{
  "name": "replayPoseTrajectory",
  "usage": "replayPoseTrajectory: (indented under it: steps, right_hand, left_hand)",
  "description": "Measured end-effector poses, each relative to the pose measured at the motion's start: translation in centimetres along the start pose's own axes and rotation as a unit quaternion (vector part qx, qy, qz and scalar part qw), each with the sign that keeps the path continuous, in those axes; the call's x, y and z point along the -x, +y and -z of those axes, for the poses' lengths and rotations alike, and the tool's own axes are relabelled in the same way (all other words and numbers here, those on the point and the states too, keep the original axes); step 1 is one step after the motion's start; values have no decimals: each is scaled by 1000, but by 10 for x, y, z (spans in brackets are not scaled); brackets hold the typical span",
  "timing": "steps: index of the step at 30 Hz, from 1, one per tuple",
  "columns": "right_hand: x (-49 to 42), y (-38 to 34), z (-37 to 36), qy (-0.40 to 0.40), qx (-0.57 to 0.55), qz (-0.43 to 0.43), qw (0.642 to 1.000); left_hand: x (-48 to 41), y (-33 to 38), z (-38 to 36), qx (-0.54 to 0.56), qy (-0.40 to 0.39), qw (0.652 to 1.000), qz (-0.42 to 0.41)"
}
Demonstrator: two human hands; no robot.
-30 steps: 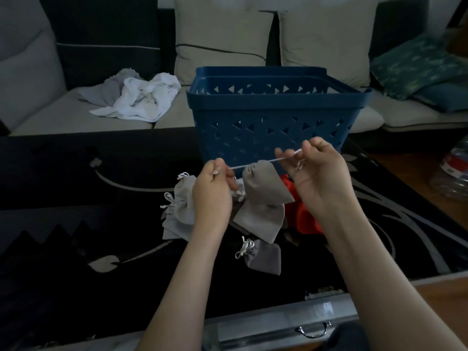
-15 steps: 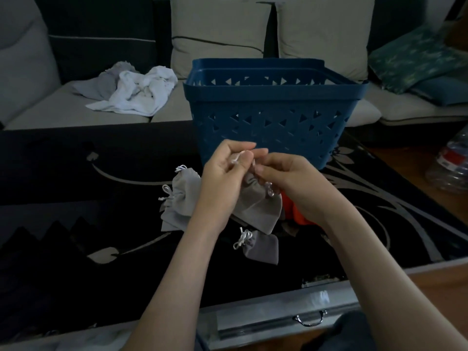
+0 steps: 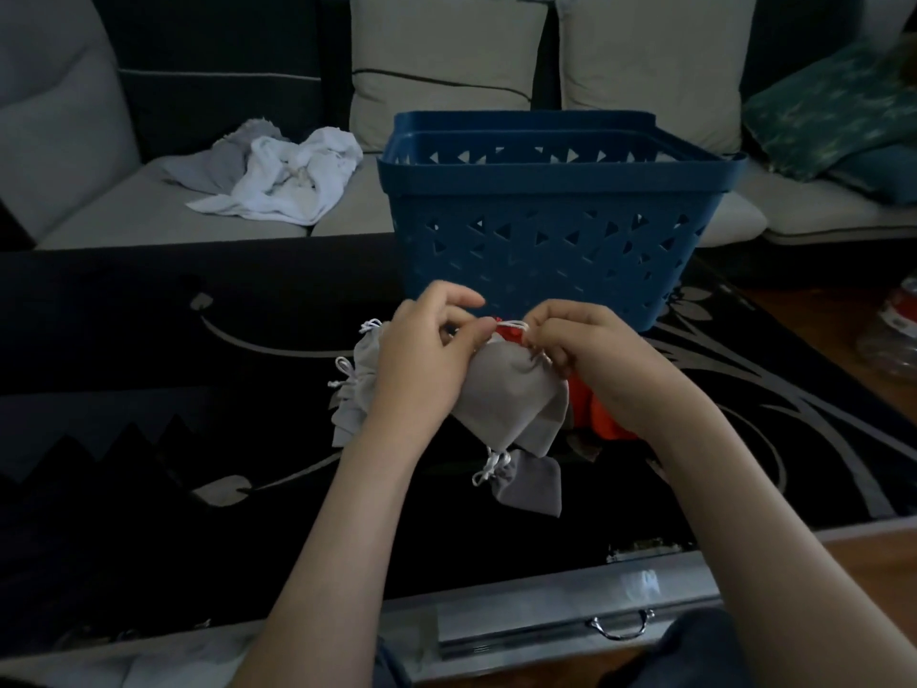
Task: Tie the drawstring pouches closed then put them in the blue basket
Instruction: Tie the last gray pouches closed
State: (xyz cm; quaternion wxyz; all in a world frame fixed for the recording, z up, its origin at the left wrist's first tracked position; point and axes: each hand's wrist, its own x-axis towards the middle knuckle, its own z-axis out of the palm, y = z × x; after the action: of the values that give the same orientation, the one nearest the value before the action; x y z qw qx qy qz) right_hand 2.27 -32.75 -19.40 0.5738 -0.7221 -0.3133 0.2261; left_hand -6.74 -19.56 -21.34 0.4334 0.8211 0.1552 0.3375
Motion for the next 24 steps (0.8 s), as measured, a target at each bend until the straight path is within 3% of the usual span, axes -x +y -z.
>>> replayPoseTrajectory:
  steps: [5,7,11,19,24]
  right_hand:
    - [3,-2,-2,-62,30,3,998]
    - [5,-1,-5,-83,45,3,995]
    - [5,3,-12,-45,23,9,999]
    - [-1,6,-27,87,-3,69,994]
    - [-7,6,-29,139,-15,96,986]
  left_hand:
    - [5,5,-3,-85,137,980,-117]
    - [8,8,-11,-97,153,975,-129]
    - [13,9,-22,-81,157,979,-104]
    - [10,4,-26,75,95,992,47]
    - [8,5,-16,121,21,992,38]
